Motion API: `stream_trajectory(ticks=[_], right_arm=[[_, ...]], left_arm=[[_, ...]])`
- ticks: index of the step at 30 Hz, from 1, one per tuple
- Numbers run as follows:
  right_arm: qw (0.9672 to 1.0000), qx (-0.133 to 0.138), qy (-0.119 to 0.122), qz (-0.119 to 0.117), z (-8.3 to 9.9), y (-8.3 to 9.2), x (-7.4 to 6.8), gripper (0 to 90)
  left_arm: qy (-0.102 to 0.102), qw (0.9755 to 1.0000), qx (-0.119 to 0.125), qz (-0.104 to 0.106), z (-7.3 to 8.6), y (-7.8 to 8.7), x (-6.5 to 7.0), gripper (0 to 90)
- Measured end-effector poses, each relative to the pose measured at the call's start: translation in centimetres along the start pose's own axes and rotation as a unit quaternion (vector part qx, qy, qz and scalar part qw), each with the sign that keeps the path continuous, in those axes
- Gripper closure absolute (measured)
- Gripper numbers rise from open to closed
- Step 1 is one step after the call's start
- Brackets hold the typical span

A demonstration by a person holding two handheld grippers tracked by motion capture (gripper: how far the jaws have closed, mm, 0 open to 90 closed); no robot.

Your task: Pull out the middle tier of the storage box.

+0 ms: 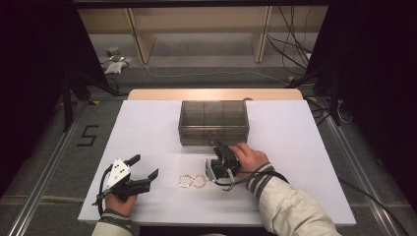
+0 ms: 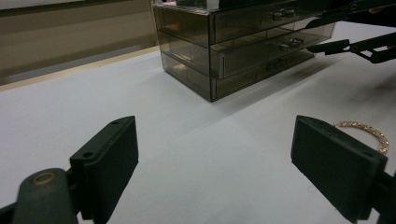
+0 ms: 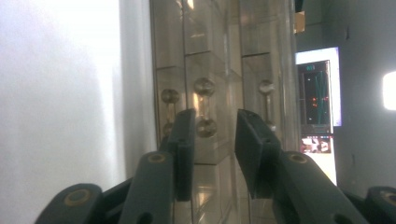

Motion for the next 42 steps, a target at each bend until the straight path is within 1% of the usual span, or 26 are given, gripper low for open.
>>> stream_trajectory(ticks=[1, 4, 7, 8, 9, 15, 20, 21, 23, 24, 26, 27, 28, 31, 32, 33, 36, 38, 42], right_arm=[[1.0000, 0.000, 0.000, 0.000, 0.0, 0.0, 0.0, 67.4], [0.9998, 0.014, -0.014, -0.005, -0.3, 0.6, 0.5, 66.0], [0.9993, 0.022, -0.026, -0.017, -0.4, 1.1, 0.8, 65.9], [0.9993, 0.022, -0.026, -0.017, -0.4, 1.1, 0.8, 65.9], [0.9991, 0.025, -0.031, -0.016, -0.4, 1.4, 1.2, 65.7], [0.9987, 0.033, -0.037, -0.012, -0.5, 1.9, 1.7, 65.3], [0.9978, 0.041, -0.047, -0.022, -0.6, 2.1, 1.8, 64.2], [0.9967, 0.048, -0.059, -0.030, -0.6, 2.3, 2.1, 63.6], [0.9955, 0.050, -0.073, -0.036, -0.5, 2.4, 2.3, 63.4], [0.9941, 0.052, -0.084, -0.045, -0.5, 2.5, 2.4, 63.4], [0.9922, 0.062, -0.094, -0.055, -0.5, 2.7, 2.7, 62.3], [0.9922, 0.062, -0.094, -0.055, -0.5, 2.7, 2.7, 62.3], [0.9897, 0.070, -0.106, -0.067, -0.5, 3.0, 2.9, 62.0], [0.9862, 0.080, -0.120, -0.082, -0.6, 3.2, 3.1, 60.3], [0.9862, 0.080, -0.120, -0.082, -0.6, 3.2, 3.1, 60.3], [0.9853, 0.083, -0.122, -0.086, -0.5, 3.3, 3.3, 59.3], [0.9839, 0.085, -0.128, -0.091, -0.5, 3.4, 3.4, 58.4], [0.9837, 0.085, -0.130, -0.091, -0.5, 3.4, 3.4, 58.4], [0.9806, 0.087, -0.142, -0.104, -0.3, 3.3, 3.7, 59.7]], left_arm=[[0.000, 1.0000, 0.000, 0.000, 0.0, 0.0, 0.0, 15.1], [0.000, 1.0000, 0.000, 0.000, 0.0, 0.0, 0.0, 15.1], [0.000, 1.0000, 0.000, 0.000, 0.0, 0.0, 0.0, 15.2], [0.000, 1.0000, 0.000, 0.000, 0.0, 0.0, 0.0, 15.2], [-0.001, 1.0000, 0.000, 0.000, 0.0, 0.0, 0.0, 15.1], [0.000, 1.0000, -0.001, 0.000, 0.0, 0.0, 0.0, 15.2], [0.000, 1.0000, -0.001, 0.000, 0.0, 0.0, 0.0, 15.2], [0.000, 1.0000, -0.001, -0.001, 0.0, 0.0, 0.0, 15.1], [0.000, 1.0000, -0.001, -0.001, 0.0, 0.0, 0.0, 15.1], [0.000, 1.0000, 0.000, -0.001, 0.0, 0.0, 0.0, 15.1], [0.000, 1.0000, -0.001, -0.001, 0.0, 0.0, 0.0, 15.2], [0.000, 1.0000, -0.001, -0.001, 0.0, 0.0, 0.0, 15.1], [0.000, 1.0000, 0.000, -0.001, 0.0, 0.0, 0.0, 15.1], [0.000, 1.0000, 0.000, -0.001, 0.0, 0.0, 0.0, 15.1], [0.000, 1.0000, 0.000, -0.001, 0.0, 0.0, 0.0, 15.2], [0.000, 1.0000, -0.001, -0.001, 0.0, 0.0, 0.0, 15.2], [0.000, 1.0000, -0.001, -0.001, 0.0, 0.0, 0.0, 15.2], [0.000, 1.0000, -0.002, -0.001, 0.0, 0.0, 0.0, 15.2], [0.000, 1.0000, -0.002, -0.001, 0.0, 0.0, 0.0, 15.2]])
Point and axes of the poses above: each handheld gripper's, and its own axes: y roughly backward along the jaws, z roughly out of its underside, x roughly to its right, the point moved 10 cm from there along -y, roughly forward along the jaws, and after that the axes turned 1 degree about y, right-handed, at the moved point
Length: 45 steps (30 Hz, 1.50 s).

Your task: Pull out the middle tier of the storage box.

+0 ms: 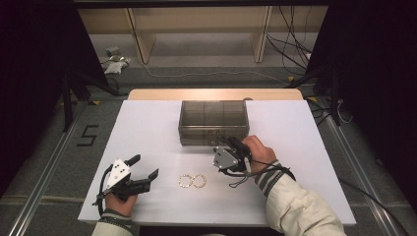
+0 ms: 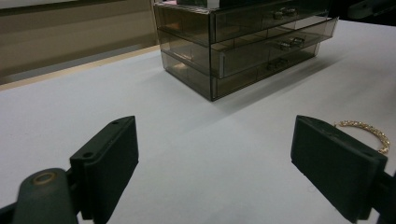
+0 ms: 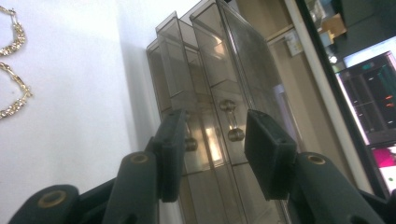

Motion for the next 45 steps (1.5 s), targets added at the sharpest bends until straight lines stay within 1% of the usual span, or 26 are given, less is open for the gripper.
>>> stream_trajectory(ticks=[1, 2, 3, 5, 7, 9, 10, 11, 14, 16, 17, 18, 19, 20, 21, 23, 25, 27, 28, 29, 33, 35, 39, 41, 42, 45], right_arm=[[1.0000, 0.000, -0.007, -0.006, 0.1, 0.0, 0.1, 60.4], [1.0000, 0.000, -0.007, -0.006, 0.1, 0.0, 0.1, 60.4], [0.9996, -0.002, -0.021, -0.018, 0.2, 0.0, 0.2, 61.0], [0.9989, 0.002, -0.036, -0.029, 0.1, 0.1, 0.4, 61.2], [0.9979, 0.008, -0.046, -0.045, 0.0, 0.2, 0.5, 61.5], [0.9957, 0.005, -0.062, -0.068, 0.0, 0.2, 0.6, 62.1], [0.9957, 0.005, -0.062, -0.068, 0.0, 0.2, 0.6, 62.1], [0.9937, 0.001, -0.072, -0.086, 0.1, 0.2, 0.7, 63.7], [0.9904, 0.003, -0.089, -0.106, 0.2, 0.1, 1.0, 63.8], [0.9869, 0.004, -0.103, -0.124, 0.1, 0.1, 1.0, 63.9], [0.9869, 0.004, -0.103, -0.124, 0.1, 0.1, 1.0, 63.9], [0.9851, 0.006, -0.110, -0.132, 0.1, 0.1, 1.1, 63.9], [0.9824, 0.007, -0.120, -0.143, 0.2, 0.1, 1.3, 63.8], [0.9824, 0.007, -0.120, -0.143, 0.2, 0.1, 1.3, 63.8], [0.9792, 0.005, -0.131, -0.155, 0.4, -0.1, 1.5, 63.3], [0.9754, 0.001, -0.141, -0.169, 0.7, -0.3, 1.5, 62.2], [0.9699, -0.005, -0.150, -0.192, 0.9, -0.7, 1.5, 58.5], [0.9654, -0.014, -0.155, -0.209, 1.3, -1.0, 1.4, 58.5], [0.9654, -0.014, -0.155, -0.209, 1.3, -1.0, 1.4, 58.5], [0.9630, -0.021, -0.155, -0.219, 1.6, -1.3, 1.4, 58.3], [0.9584, -0.040, -0.153, -0.237, 2.1, -2.0, 1.2, 57.9], [0.9586, -0.048, -0.149, -0.238, 2.2, -2.3, 1.2, 57.2], [0.9596, -0.054, -0.143, -0.236, 2.3, -2.8, 1.2, 56.7], [0.9613, -0.061, -0.135, -0.232, 2.4, -3.2, 1.2, 56.0], [0.9613, -0.061, -0.135, -0.232, 2.4, -3.2, 1.2, 56.0], [0.9629, -0.067, -0.129, -0.227, 2.4, -3.7, 1.1, 55.3]], left_arm=[[0.000, 1.0000, 0.000, 0.000, 0.0, 0.0, 0.0, 15.2], [0.000, 1.0000, 0.000, 0.000, 0.0, 0.0, 0.0, 15.2], [0.000, 1.0000, 0.000, 0.000, 0.0, 0.0, 0.0, 15.2], [0.000, 1.0000, 0.000, 0.000, 0.0, 0.0, 0.0, 15.2], [0.000, 1.0000, 0.000, 0.000, 0.0, 0.0, 0.0, 15.2], [0.000, 1.0000, 0.000, 0.000, 0.0, 0.0, 0.0, 15.2], [0.000, 1.0000, 0.000, 0.000, 0.0, 0.0, 0.0, 15.2], [0.000, 1.0000, 0.000, 0.000, 0.0, 0.0, 0.0, 15.2], [0.000, 1.0000, 0.000, 0.000, 0.0, 0.0, 0.0, 15.2], [0.000, 1.0000, 0.000, 0.001, 0.0, 0.0, 0.0, 15.2], [0.000, 1.0000, 0.000, 0.001, 0.0, 0.0, 0.0, 15.2], [0.001, 1.0000, 0.000, 0.001, 0.0, 0.0, 0.0, 15.2], [0.001, 1.0000, 0.000, 0.001, 0.0, 0.0, 0.0, 15.2], [0.001, 1.0000, 0.000, 0.001, 0.0, 0.0, 0.0, 15.2], [0.000, 1.0000, 0.000, 0.001, 0.0, 0.0, 0.0, 15.2], [0.000, 1.0000, 0.000, 0.001, 0.0, 0.0, 0.0, 15.2], [0.001, 1.0000, -0.001, 0.001, 0.0, 0.0, 0.0, 15.2], [0.001, 1.0000, -0.001, 0.001, 0.0, 0.0, 0.0, 15.2], [0.001, 1.0000, -0.001, 0.001, 0.0, 0.0, 0.0, 15.2], [0.001, 1.0000, 0.000, 0.001, 0.0, 0.0, 0.0, 15.2], [0.001, 1.0000, -0.001, 0.001, 0.0, 0.0, 0.0, 15.2], [0.001, 1.0000, -0.001, 0.001, 0.0, 0.0, 0.0, 15.2], [0.001, 1.0000, -0.002, 0.001, 0.0, 0.0, 0.0, 15.2], [0.001, 1.0000, -0.001, 0.001, 0.0, 0.0, 0.0, 15.3], [0.001, 1.0000, -0.001, 0.001, 0.0, 0.0, 0.0, 15.2], [0.002, 1.0000, -0.001, 0.001, 0.0, 0.0, 0.0, 15.3]])
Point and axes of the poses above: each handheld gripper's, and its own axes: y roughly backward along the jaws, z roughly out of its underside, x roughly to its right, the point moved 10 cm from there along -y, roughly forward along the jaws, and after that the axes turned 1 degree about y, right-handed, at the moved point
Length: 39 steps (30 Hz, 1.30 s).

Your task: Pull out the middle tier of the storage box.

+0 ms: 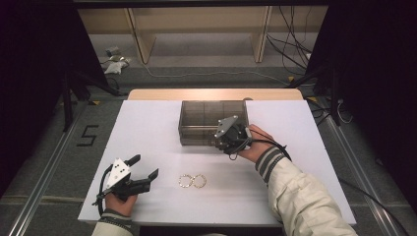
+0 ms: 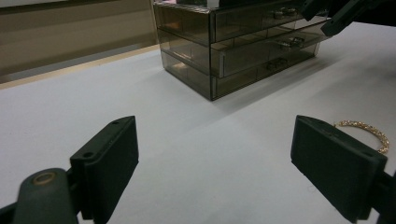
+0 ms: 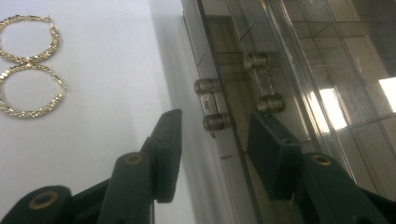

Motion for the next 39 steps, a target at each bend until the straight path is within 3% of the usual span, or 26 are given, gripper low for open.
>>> stream_trajectory(ticks=[9, 17, 24, 31, 39], right_arm=[[0.9998, -0.018, 0.003, -0.005, 0.3, -1.0, -0.1, 55.1], [0.9996, -0.021, 0.001, -0.020, 0.4, -0.6, -0.6, 56.8], [0.9998, -0.016, 0.011, 0.001, 0.0, -0.9, -0.4, 56.7], [0.9996, -0.027, 0.008, -0.007, 0.4, -2.3, -0.4, 57.4], [0.9992, -0.036, 0.015, 0.003, 0.5, -3.2, -0.3, 67.8]], left_arm=[[0.000, 1.0000, 0.000, 0.000, 0.0, 0.0, 0.0, 15.3], [0.000, 1.0000, 0.000, 0.001, 0.0, 0.0, 0.0, 15.3], [-0.001, 1.0000, -0.001, 0.000, 0.0, 0.0, 0.0, 15.3], [-0.001, 1.0000, -0.001, 0.000, 0.0, 0.0, 0.0, 15.3], [-0.001, 1.0000, -0.001, 0.000, 0.0, 0.0, 0.0, 15.3]])
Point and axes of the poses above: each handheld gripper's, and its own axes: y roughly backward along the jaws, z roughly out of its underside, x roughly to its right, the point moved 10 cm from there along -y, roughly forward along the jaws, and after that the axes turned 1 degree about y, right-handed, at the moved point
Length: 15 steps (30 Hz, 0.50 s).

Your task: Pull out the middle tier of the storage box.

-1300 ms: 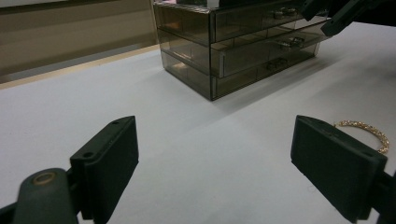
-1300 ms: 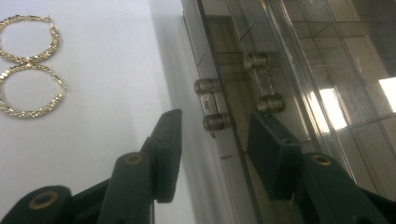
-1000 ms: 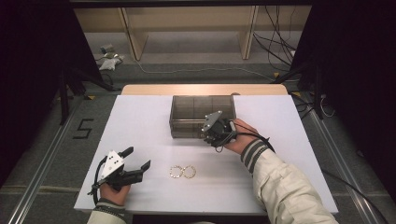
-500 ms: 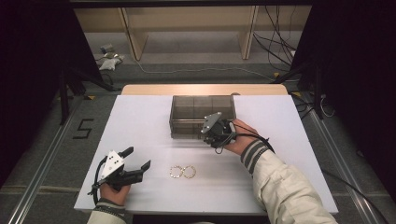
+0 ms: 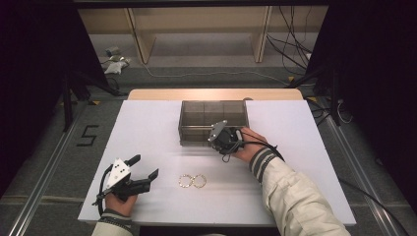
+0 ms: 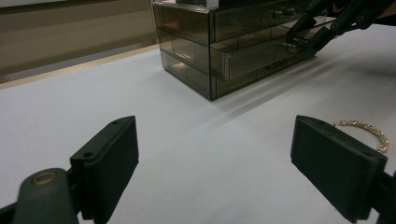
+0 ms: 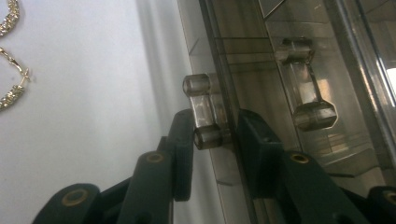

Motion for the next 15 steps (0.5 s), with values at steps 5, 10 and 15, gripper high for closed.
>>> stream_trajectory(ticks=[5, 10, 15], right_arm=[[1.0000, -0.003, 0.002, 0.003, 0.0, 0.2, -0.1, 67.9], [0.9999, 0.000, 0.007, -0.007, -0.2, 1.0, -0.7, 68.1], [0.9997, 0.001, 0.011, -0.021, 0.0, 1.8, -1.5, 68.1]], left_arm=[[0.000, 1.0000, 0.000, 0.000, 0.0, 0.0, 0.0, 15.3], [0.000, 1.0000, 0.001, 0.000, 0.0, 0.0, 0.0, 15.3], [0.000, 1.0000, 0.001, 0.001, 0.0, 0.0, 0.0, 15.3]])
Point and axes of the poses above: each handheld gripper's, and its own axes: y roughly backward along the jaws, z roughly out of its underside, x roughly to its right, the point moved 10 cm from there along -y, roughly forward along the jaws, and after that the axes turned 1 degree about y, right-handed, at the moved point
